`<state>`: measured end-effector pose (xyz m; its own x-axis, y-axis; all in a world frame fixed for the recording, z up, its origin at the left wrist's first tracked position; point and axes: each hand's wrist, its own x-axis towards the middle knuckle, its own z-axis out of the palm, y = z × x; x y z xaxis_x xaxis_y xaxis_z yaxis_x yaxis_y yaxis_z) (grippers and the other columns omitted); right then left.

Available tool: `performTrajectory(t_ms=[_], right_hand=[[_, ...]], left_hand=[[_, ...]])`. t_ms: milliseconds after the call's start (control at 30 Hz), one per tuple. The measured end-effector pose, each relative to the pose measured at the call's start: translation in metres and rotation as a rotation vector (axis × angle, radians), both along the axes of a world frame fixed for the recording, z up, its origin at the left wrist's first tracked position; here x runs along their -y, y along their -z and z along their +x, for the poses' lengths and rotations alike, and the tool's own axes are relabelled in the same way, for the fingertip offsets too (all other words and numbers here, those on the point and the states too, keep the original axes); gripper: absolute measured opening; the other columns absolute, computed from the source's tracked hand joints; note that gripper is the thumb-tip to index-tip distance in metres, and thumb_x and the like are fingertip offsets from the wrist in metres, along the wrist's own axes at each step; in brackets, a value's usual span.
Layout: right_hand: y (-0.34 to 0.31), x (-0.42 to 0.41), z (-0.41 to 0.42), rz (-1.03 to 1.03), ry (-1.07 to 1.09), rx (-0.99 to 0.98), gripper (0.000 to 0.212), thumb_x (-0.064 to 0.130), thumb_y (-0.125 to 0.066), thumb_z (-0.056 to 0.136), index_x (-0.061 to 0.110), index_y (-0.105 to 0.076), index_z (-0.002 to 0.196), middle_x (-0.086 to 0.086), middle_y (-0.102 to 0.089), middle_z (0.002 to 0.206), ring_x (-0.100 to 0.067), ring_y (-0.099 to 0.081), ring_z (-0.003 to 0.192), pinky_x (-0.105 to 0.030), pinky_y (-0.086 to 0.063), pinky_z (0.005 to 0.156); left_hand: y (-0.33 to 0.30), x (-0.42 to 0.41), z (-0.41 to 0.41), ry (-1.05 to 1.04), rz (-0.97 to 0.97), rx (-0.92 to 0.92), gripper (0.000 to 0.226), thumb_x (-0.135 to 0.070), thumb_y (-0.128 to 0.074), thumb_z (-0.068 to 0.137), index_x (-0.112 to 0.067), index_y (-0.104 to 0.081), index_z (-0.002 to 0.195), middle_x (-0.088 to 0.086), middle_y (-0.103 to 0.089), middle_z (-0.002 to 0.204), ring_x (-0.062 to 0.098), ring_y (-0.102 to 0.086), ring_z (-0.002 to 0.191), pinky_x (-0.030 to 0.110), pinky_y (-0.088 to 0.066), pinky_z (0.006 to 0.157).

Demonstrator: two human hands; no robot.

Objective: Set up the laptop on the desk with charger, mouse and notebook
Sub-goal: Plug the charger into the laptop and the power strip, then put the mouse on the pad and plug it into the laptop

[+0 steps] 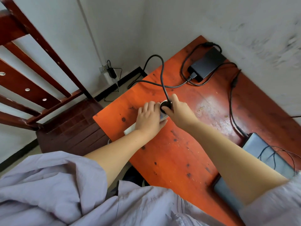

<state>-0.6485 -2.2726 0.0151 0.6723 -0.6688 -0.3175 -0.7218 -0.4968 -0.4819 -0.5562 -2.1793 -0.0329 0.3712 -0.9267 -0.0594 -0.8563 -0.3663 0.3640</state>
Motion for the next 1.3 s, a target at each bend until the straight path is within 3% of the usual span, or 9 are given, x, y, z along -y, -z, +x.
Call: performTrajectory(t_ms=[167, 300, 400, 533, 667, 800, 933, 1167, 1300], right_hand=[[0.001, -0.004, -0.076, -0.047, 0.162, 0.115, 0.035, 0.030, -0.052, 0.092, 0.015, -0.043, 0.122, 0.009, -0.051, 0.074, -0.019, -0.051, 0.068, -0.035, -0.045, 0.064], [0.003, -0.018, -0.166, -0.095, 0.470, 0.112, 0.028, 0.025, -0.052, 0.092, 0.016, -0.049, 0.119, 0.006, -0.054, 0.073, -0.018, -0.053, 0.067, -0.032, -0.044, 0.065], [0.001, -0.038, -0.233, -0.107, 0.644, 0.084, 0.022, 0.024, -0.049, 0.093, 0.018, -0.053, 0.114, 0.005, -0.056, 0.069, -0.018, -0.054, 0.065, -0.036, -0.048, 0.066], [-0.008, -0.070, -0.319, -0.209, 0.912, 0.133, 0.015, 0.018, -0.050, 0.091, 0.019, -0.060, 0.102, 0.012, -0.049, 0.057, -0.006, -0.048, 0.054, -0.029, -0.037, 0.059], [-0.017, -0.103, -0.390, -0.340, 1.090, 0.075, 0.014, 0.020, -0.051, 0.090, 0.024, -0.062, 0.096, 0.011, -0.064, 0.086, -0.015, -0.060, 0.082, -0.027, -0.040, 0.068], [-0.007, -0.125, -0.422, -0.228, 1.077, -0.019, 0.043, 0.043, -0.062, 0.082, 0.016, -0.052, 0.114, -0.002, -0.055, 0.113, -0.022, -0.051, 0.108, -0.036, -0.045, 0.082], [0.012, -0.133, -0.414, -0.217, 0.983, -0.117, 0.081, 0.065, -0.056, 0.072, 0.018, -0.035, 0.134, -0.001, -0.049, 0.129, -0.022, -0.046, 0.120, -0.039, -0.040, 0.093], [0.021, -0.128, -0.443, -0.260, 0.810, -0.056, 0.075, 0.047, -0.054, 0.084, 0.016, -0.021, 0.144, 0.000, -0.044, 0.136, -0.023, -0.042, 0.121, -0.037, -0.038, 0.096], [0.014, -0.131, -0.487, -0.308, 0.708, -0.028, 0.071, 0.040, -0.053, 0.086, 0.015, -0.023, 0.145, 0.001, -0.041, 0.140, -0.024, -0.040, 0.122, -0.037, -0.038, 0.096]], left_hand=[[-0.008, -0.011, -0.002, 0.053, -0.075, 0.084, 0.054, -0.035, -0.073, 0.073, -0.007, -0.055, 0.116, 0.012, -0.059, 0.111, 0.032, -0.057, 0.094, 0.042, -0.048, 0.076], [-0.014, -0.006, -0.029, 0.281, -0.351, 0.103, 0.032, -0.028, -0.060, 0.078, -0.009, -0.055, 0.103, 0.014, -0.062, 0.098, 0.034, -0.060, 0.087, 0.041, -0.048, 0.075], [-0.027, 0.018, -0.072, 0.514, -0.371, 0.084, 0.032, -0.032, -0.048, 0.078, -0.013, -0.050, 0.104, 0.011, -0.063, 0.098, 0.032, -0.061, 0.087, 0.034, -0.037, 0.079], [-0.047, 0.049, -0.152, 0.780, -0.342, 0.123, 0.039, -0.026, -0.071, 0.071, -0.012, -0.057, 0.105, 0.011, -0.066, 0.097, 0.032, -0.063, 0.083, 0.034, -0.040, 0.075], [-0.058, 0.061, -0.245, 0.986, -0.300, 0.091, 0.045, -0.023, -0.075, 0.069, -0.007, -0.063, 0.109, 0.013, -0.066, 0.101, 0.033, -0.064, 0.089, 0.039, -0.053, 0.074], [-0.046, 0.061, -0.322, 0.974, -0.097, 0.031, 0.055, -0.020, -0.055, 0.086, -0.016, -0.039, 0.139, 0.011, -0.044, 0.137, 0.029, -0.040, 0.127, 0.042, -0.032, 0.103], [-0.034, 0.064, -0.377, 1.308, 0.063, 0.195, 0.086, -0.010, -0.060, 0.079, -0.033, -0.014, 0.148, 0.010, -0.021, 0.154, 0.028, -0.026, 0.138, 0.042, -0.029, 0.108], [-0.046, 0.079, -0.393, 1.267, 0.263, 0.255, 0.064, -0.009, -0.057, 0.076, -0.027, -0.031, 0.133, 0.004, -0.044, 0.122, 0.027, -0.048, 0.110, 0.040, -0.051, 0.075], [-0.046, 0.068, -0.410, 1.080, 0.265, 0.266, 0.048, -0.028, -0.064, 0.080, -0.017, -0.042, 0.122, 0.004, -0.052, 0.117, 0.025, -0.051, 0.107, 0.038, -0.049, 0.081]])
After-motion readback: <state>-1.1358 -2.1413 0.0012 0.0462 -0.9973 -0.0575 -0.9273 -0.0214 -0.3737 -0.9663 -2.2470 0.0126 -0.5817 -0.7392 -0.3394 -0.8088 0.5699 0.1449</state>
